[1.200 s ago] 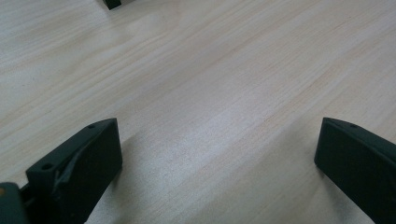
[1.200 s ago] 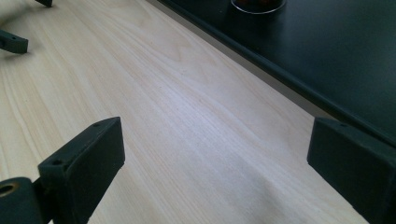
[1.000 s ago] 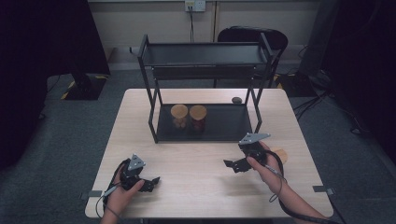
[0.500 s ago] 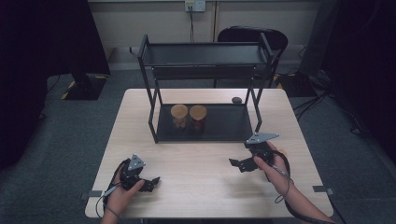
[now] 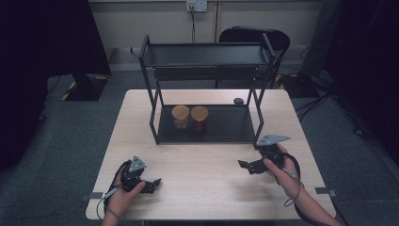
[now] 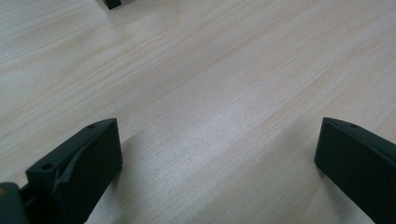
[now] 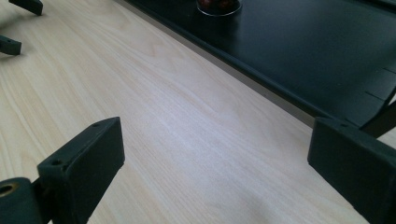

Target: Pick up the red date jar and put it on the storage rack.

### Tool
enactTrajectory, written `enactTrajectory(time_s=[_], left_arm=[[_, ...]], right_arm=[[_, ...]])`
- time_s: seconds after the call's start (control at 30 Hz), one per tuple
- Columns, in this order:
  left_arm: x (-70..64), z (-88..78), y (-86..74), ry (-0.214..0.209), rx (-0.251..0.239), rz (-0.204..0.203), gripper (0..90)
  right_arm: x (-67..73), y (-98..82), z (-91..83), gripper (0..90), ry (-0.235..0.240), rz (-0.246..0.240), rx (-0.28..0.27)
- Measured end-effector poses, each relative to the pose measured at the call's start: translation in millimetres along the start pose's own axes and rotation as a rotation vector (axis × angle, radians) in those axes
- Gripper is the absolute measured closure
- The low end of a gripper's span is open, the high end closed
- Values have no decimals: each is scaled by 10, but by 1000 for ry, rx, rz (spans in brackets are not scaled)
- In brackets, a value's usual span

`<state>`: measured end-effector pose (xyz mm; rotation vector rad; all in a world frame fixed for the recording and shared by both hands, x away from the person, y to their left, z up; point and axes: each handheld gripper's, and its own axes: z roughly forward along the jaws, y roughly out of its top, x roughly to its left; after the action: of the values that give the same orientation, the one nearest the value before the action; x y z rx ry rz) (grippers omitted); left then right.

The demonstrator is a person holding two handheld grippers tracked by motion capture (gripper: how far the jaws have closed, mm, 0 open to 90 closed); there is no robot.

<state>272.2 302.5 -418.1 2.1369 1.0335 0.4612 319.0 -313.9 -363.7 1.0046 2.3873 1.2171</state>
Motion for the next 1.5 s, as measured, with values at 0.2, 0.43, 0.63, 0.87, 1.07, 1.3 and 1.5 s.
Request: enactTrajectory(time_s=[0.2, 0.43, 0.63, 0.87, 1.07, 1.3, 1.5], left_arm=[[0, 0, 1, 0, 0, 0, 4], [-1, 0, 0, 0, 0, 0, 4], [-1, 0, 0, 0, 0, 0, 4], [0, 0, 1, 0, 0, 0, 4], [0, 0, 0, 0, 0, 0, 4], [0, 0, 0, 0, 0, 0, 4], [-1, 0, 0, 0, 0, 0, 4]], right_arm=[[-28, -34, -58, 31, -9, 6, -2], [-61, -100, -117, 32, -27, 14, 2], [-77, -136, -183, 32, -33, 15, -12], [-111, -172, -250, 32, -53, 21, -27], [-139, -194, -313, 31, -69, 19, -33], [-183, -223, -391, 29, -100, 16, -42], [-229, -292, -462, 29, -118, 32, -50]])
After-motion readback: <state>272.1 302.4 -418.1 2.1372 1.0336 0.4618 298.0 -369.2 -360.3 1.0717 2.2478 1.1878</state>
